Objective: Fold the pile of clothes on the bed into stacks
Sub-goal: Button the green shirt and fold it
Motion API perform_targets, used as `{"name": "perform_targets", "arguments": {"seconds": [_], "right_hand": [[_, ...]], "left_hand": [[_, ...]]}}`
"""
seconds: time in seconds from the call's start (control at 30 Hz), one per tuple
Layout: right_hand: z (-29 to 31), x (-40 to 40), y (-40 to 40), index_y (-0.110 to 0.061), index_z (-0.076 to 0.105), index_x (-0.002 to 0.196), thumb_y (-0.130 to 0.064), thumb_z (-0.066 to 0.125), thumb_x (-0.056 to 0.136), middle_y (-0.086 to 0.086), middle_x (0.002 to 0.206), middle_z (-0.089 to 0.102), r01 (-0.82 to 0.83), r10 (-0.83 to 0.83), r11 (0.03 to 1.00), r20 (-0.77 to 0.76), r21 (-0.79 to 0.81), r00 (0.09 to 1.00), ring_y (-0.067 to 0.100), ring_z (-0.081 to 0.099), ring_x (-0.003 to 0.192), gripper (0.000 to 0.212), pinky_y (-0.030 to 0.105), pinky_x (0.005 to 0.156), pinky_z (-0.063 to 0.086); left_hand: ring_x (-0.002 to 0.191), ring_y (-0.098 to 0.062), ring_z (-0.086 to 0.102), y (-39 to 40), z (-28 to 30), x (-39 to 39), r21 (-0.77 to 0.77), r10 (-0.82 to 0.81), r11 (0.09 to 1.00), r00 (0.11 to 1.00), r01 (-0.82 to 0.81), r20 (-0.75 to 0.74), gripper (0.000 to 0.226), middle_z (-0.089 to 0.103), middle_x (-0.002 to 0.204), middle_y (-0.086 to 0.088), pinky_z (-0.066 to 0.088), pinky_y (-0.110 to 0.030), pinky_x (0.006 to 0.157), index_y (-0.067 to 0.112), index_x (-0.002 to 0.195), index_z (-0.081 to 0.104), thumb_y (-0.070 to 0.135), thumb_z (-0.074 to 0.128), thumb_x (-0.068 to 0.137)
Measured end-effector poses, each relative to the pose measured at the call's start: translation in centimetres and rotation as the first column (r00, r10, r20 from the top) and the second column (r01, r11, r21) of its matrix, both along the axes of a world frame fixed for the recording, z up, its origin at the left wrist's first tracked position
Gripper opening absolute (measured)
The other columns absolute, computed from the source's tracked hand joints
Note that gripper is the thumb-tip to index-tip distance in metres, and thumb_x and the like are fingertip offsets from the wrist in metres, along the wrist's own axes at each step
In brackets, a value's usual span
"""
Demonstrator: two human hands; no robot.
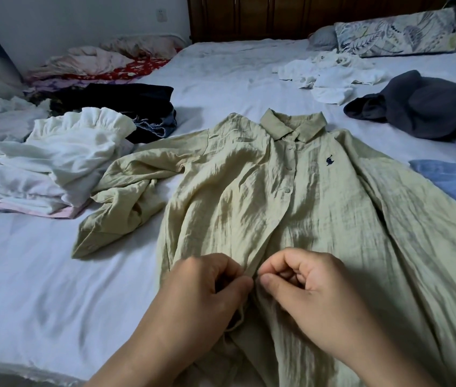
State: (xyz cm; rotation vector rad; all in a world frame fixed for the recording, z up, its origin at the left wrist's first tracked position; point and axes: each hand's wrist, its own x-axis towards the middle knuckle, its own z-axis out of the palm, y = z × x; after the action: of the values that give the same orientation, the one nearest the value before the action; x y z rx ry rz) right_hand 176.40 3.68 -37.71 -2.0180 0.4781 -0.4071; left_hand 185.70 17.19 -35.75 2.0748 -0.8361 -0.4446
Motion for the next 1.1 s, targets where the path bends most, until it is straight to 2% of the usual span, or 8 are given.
{"name": "perform_targets", "arguments": {"seconds": [0.1,0.27,0.43,0.57,0.63,0.77,0.87,1.1], "right_hand": [[0.0,-0.2,0.3,-0.037,0.066,0.079,-0.017,0.069,0.082,-0.009,0.060,0.064,0.004,-0.004,0.999,-0.011,0.035,1.000,0.009,0.059,0.052,0.020,0.032,0.056,0.052],[-0.3,-0.5,0.6,-0.036,0.065,0.079,-0.015,0.068,0.082,-0.009,0.060,0.064,0.025,-0.024,0.998,-0.005,0.058,1.000,0.009,0.058,0.053,0.021,0.033,0.058,0.052],[-0.8,-0.7,0.8,-0.034,0.065,0.081,-0.014,0.068,0.081,-0.006,0.061,0.064,0.058,-0.060,0.996,0.030,0.074,0.998,0.016,0.060,0.056,0.020,0.035,0.058,0.050],[-0.9,-0.8,0.9,-0.029,0.066,0.076,-0.005,0.066,0.082,-0.002,0.058,0.064,0.032,-0.041,0.988,0.056,0.150,0.998,0.010,0.063,0.053,0.025,0.029,0.054,0.051],[-0.9,-0.8,1.0,-0.028,0.066,0.075,-0.001,0.064,0.083,0.002,0.060,0.066,0.006,-0.019,0.982,0.066,0.187,0.998,0.012,0.065,0.054,0.028,0.029,0.056,0.052],[-1.3,-0.7,1.0,-0.029,0.060,0.080,-0.002,0.064,0.082,0.007,0.066,0.065,0.029,-0.049,0.981,0.099,0.193,0.994,0.016,0.064,0.057,0.027,0.040,0.061,0.056],[-1.4,-0.7,1.0,-0.031,0.053,0.082,-0.020,0.059,0.071,0.006,0.067,0.059,0.039,-0.058,0.986,0.112,0.161,0.992,0.019,0.058,0.058,0.017,0.047,0.063,0.054],[-1.9,0.0,0.9,-0.031,0.047,0.085,-0.026,0.058,0.069,0.002,0.065,0.055,0.058,-0.072,0.993,0.143,0.101,0.987,0.015,0.050,0.054,0.020,0.039,0.056,0.046]], "left_hand": [[0.045,-0.002,0.049,0.1,0.0,-0.4,0.006,-0.041,0.999,0.997,0.041,0.068,0.022,0.058,0.050,0.010,0.040,-0.020,0.051,0.024,0.066,0.057,0.031,0.060,0.087],[0.049,-0.003,0.052,0.2,-0.5,-0.8,-0.042,-0.044,0.998,0.994,0.049,0.104,0.009,0.060,0.055,0.012,0.044,-0.024,0.053,0.033,0.079,0.059,0.030,0.060,0.088],[0.053,-0.015,0.058,0.5,-0.1,-0.7,-0.078,-0.120,0.989,0.992,0.123,0.040,0.022,0.062,0.060,-0.002,0.049,-0.027,0.055,0.021,0.077,0.067,0.029,0.047,0.080],[0.052,-0.009,0.059,0.2,-0.7,-0.2,-0.102,-0.110,0.990,0.988,0.098,-0.113,0.019,0.067,0.059,-0.002,0.050,-0.027,0.057,0.024,0.076,0.072,0.011,0.060,0.083],[0.051,-0.007,0.058,0.0,-0.9,-0.2,-0.099,-0.087,0.992,0.987,0.074,-0.134,0.010,0.066,0.057,-0.001,0.050,-0.030,0.057,0.023,0.074,0.072,0.015,0.069,0.079],[0.048,-0.005,0.060,-0.5,-1.1,-0.4,-0.067,-0.036,0.997,0.999,0.036,-0.008,0.010,0.065,0.053,0.006,0.051,-0.026,0.055,0.027,0.072,0.069,0.017,0.072,0.075],[0.050,-0.003,0.059,-0.9,-0.9,-0.6,-0.014,-0.020,1.000,0.996,0.021,0.082,0.007,0.065,0.055,0.008,0.051,-0.028,0.056,0.024,0.069,0.068,0.022,0.071,0.075],[0.061,0.000,0.059,-0.9,-1.2,-1.1,-0.001,-0.018,1.000,0.976,0.019,0.218,0.009,0.063,0.065,0.021,0.049,-0.025,0.058,0.037,0.079,0.062,0.038,0.069,0.073]]}}
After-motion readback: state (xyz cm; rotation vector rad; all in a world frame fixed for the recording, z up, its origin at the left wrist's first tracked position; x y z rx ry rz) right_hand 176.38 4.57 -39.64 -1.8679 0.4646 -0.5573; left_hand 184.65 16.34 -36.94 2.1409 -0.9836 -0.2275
